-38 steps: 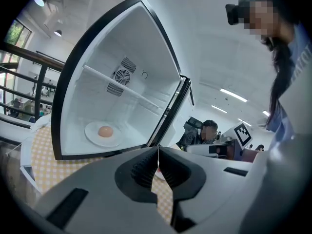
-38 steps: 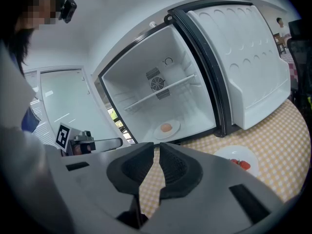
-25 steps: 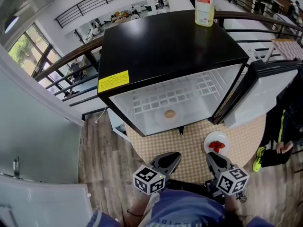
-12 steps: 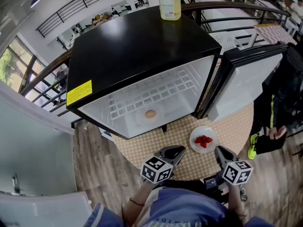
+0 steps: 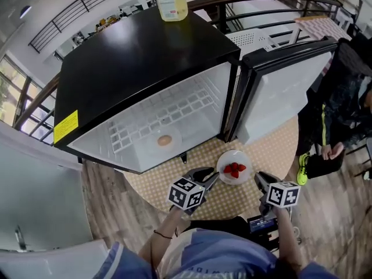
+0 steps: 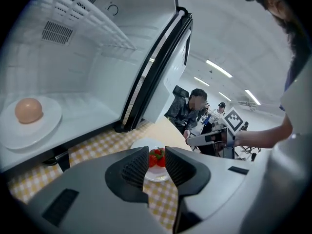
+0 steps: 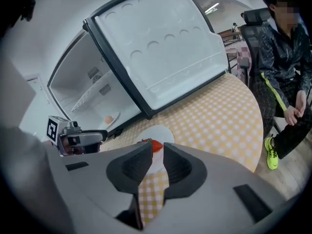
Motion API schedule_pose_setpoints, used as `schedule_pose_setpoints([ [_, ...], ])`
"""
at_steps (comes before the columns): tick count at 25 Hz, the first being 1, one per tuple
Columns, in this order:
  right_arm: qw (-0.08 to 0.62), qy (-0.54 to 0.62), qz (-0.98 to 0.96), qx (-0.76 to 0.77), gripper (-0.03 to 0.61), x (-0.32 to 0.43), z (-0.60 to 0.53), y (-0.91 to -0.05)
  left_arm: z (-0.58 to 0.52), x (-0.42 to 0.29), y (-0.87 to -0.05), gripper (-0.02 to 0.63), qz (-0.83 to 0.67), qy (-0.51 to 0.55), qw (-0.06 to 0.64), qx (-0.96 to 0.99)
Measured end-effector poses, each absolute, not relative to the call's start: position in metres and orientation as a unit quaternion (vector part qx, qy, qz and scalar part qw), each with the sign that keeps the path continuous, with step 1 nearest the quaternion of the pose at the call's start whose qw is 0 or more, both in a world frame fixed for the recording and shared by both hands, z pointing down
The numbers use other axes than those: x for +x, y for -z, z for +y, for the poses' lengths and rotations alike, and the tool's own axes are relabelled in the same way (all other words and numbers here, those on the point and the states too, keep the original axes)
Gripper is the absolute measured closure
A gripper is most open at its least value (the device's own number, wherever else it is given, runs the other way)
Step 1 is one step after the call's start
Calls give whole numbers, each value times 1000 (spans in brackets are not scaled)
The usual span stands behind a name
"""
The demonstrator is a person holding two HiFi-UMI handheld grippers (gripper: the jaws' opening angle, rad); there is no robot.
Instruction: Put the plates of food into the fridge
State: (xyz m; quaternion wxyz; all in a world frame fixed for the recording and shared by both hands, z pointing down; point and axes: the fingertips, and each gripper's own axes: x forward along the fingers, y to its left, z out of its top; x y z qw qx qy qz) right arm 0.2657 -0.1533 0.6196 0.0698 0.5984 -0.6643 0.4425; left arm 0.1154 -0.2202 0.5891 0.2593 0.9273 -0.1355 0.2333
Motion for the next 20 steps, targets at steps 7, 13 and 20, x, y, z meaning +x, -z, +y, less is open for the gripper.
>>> schedule_pose_setpoints([
  [7,81,-485,-639,592,465,262,-160,-661,-225,118,-660,509,-135,-329,276,893],
  [13,82,-503,-617,600,460,261,-160,-681,-230,126,-684,502,-145,-348,315,871],
  [20,76,-511,-609,602,460,258,-165,-685,-242,138,-688,500,-153,-358,323,862],
])
